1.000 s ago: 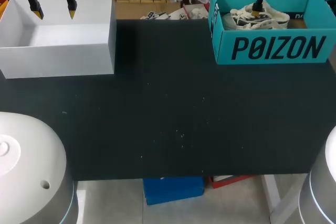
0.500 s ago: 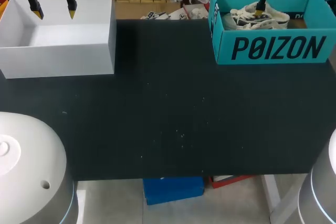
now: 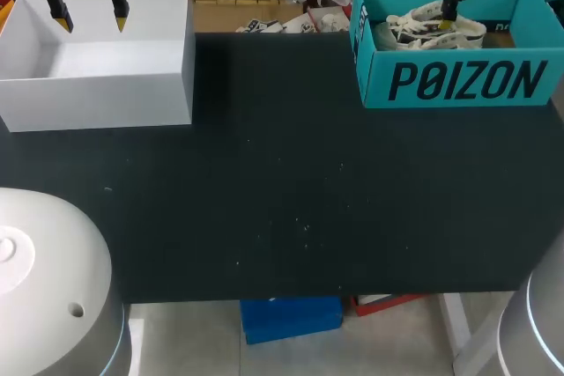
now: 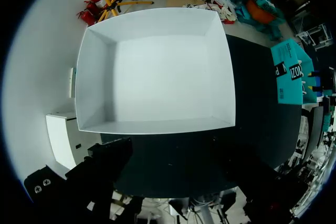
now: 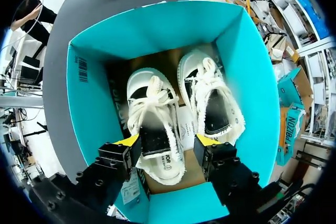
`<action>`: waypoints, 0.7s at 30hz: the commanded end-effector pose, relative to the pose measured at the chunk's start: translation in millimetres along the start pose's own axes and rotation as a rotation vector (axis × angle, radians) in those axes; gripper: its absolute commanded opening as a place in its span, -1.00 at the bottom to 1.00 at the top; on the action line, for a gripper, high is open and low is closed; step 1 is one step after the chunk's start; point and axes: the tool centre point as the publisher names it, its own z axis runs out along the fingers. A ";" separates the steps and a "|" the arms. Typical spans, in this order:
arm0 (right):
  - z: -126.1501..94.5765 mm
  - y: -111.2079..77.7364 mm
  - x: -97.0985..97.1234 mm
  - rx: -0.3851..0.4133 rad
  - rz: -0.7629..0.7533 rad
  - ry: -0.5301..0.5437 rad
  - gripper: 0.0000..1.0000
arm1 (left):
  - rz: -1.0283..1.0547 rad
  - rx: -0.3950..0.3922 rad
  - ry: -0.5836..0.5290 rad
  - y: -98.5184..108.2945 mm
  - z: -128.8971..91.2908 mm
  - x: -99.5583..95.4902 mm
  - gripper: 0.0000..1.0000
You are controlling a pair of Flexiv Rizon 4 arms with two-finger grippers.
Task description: Take the shoe out of the shoebox, open the shoe tongue, remove and reinsert the insole, then place the shoe into the shoebox
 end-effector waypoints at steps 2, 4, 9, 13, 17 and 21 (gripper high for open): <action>21.2 -3.9 -13.8 -0.002 0.003 0.037 0.13 | 0.000 0.000 0.000 0.0 0.0 0.0 1.00; 27.4 -7.7 -16.0 -0.004 0.009 0.041 0.02 | 0.000 0.000 0.000 0.0 0.0 0.0 1.00; 42.1 -16.9 -18.1 -0.001 0.019 0.048 0.00 | 0.000 0.000 0.000 0.0 0.0 0.0 1.00; 50.9 -24.9 -19.1 0.008 0.038 0.056 -0.01 | 0.000 0.000 0.000 0.0 0.0 0.0 1.00; 60.6 -29.1 -18.6 0.006 0.049 0.065 -0.04 | 0.000 0.000 0.000 0.0 0.0 0.0 1.00; 69.0 -28.3 -17.7 0.005 0.052 0.069 -0.07 | 0.000 0.000 0.000 0.0 0.0 0.0 1.00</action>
